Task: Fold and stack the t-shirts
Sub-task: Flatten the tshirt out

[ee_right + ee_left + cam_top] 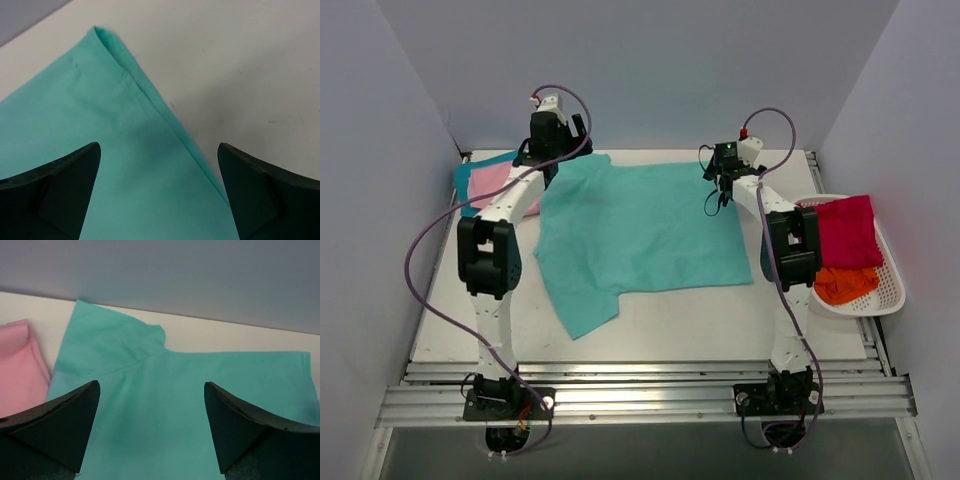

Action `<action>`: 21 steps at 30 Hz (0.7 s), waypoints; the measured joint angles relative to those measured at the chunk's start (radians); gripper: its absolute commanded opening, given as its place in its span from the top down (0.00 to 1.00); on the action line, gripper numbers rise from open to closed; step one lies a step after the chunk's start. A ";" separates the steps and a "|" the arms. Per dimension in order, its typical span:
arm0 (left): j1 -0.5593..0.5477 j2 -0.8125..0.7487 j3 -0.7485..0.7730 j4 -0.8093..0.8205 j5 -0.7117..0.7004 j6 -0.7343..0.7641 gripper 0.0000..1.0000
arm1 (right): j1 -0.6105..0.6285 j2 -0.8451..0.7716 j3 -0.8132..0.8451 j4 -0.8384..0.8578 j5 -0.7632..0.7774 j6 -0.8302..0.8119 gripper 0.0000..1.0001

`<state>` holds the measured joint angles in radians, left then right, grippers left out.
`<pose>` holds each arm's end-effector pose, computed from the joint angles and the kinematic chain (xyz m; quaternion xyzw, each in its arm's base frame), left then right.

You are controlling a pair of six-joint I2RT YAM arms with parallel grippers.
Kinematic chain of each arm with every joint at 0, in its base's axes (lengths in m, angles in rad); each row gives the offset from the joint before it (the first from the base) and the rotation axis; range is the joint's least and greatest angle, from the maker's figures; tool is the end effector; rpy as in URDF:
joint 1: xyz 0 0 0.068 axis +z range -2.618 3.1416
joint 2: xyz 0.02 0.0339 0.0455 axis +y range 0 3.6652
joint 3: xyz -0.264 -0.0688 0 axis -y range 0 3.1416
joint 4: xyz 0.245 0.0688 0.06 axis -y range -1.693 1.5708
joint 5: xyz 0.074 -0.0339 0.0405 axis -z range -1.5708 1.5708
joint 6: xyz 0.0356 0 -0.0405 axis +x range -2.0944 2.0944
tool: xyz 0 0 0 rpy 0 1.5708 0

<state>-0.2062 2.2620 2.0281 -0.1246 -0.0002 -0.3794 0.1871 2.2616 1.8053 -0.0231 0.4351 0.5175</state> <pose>0.5317 -0.1112 0.2800 -0.0711 0.8188 -0.1644 0.5455 0.5224 0.0836 0.2139 0.2478 0.8048 0.0017 0.5393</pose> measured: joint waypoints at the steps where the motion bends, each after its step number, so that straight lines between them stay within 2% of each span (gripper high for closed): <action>1: -0.003 -0.081 -0.096 0.013 -0.016 0.000 0.06 | 0.008 -0.032 -0.058 0.013 -0.009 0.008 0.17; 3: -0.010 -0.192 -0.233 0.061 -0.047 0.003 0.06 | 0.020 -0.087 -0.153 0.058 -0.041 0.023 0.39; 4: -0.014 -0.237 -0.290 0.080 -0.061 0.004 0.06 | 0.025 -0.108 -0.187 0.077 -0.061 0.032 0.55; 6: -0.024 -0.295 -0.386 0.132 -0.083 0.006 0.06 | 0.037 -0.126 -0.215 0.107 -0.098 0.049 0.72; 7: -0.029 -0.309 -0.425 0.148 -0.090 0.006 0.06 | 0.040 -0.126 -0.216 0.123 -0.119 0.054 0.89; 8: -0.034 -0.312 -0.453 0.159 -0.095 0.006 0.06 | 0.042 -0.126 -0.217 0.135 -0.137 0.056 0.98; 15: -0.043 -0.296 -0.609 0.174 -0.105 -0.005 0.06 | 0.050 -0.124 -0.268 0.193 -0.192 0.087 1.00; 21: -0.042 -0.296 -0.633 0.187 -0.112 -0.013 0.06 | 0.050 -0.101 -0.350 0.225 -0.208 0.108 1.00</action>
<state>-0.2485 1.9659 1.3952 0.0624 -0.1120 -0.3927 0.2371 2.1605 1.4551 0.2016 0.2268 0.6254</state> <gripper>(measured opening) 0.939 0.002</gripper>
